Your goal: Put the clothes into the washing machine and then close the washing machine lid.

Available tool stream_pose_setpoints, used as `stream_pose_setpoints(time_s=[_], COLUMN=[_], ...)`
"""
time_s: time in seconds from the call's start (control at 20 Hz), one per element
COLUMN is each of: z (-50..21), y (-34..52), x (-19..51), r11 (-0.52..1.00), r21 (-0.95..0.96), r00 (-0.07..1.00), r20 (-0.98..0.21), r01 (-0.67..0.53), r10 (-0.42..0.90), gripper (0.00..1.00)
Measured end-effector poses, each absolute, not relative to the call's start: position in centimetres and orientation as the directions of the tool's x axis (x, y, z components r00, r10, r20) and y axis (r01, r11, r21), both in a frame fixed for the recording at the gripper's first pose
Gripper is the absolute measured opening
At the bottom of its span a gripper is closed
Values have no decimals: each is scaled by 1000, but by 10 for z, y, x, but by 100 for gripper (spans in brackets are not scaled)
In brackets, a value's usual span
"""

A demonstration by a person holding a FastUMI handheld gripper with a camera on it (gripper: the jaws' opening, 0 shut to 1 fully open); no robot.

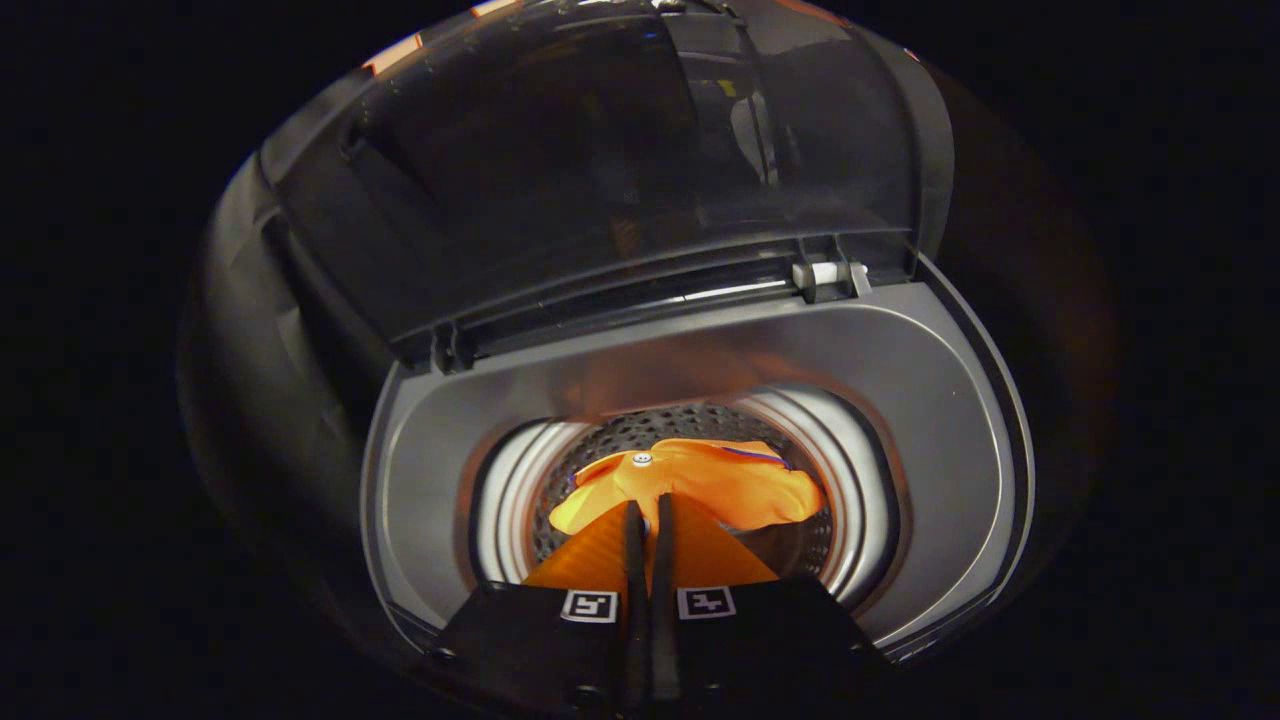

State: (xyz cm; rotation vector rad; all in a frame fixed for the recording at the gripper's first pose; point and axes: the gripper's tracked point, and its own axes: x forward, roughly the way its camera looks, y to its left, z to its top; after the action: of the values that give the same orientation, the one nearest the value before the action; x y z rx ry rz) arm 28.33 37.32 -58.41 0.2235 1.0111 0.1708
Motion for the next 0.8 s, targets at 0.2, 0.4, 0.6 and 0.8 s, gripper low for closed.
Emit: stream_pose_setpoints(time_s=[0.2, 0.4, 0.6, 0.8], z=[-593, -594, -586, -574], y=[373, 369, 368, 371], x=[279, 274, 273, 265], r11=[965, 964, 965, 964], r21=[262, 263, 257, 257], r00=[501, 496, 504, 520], r20=[-832, -834, -828, -815], r01=[-26, -30, -48, -71], r10=[239, 243, 245, 256], gripper=[12, 26, 53, 83])
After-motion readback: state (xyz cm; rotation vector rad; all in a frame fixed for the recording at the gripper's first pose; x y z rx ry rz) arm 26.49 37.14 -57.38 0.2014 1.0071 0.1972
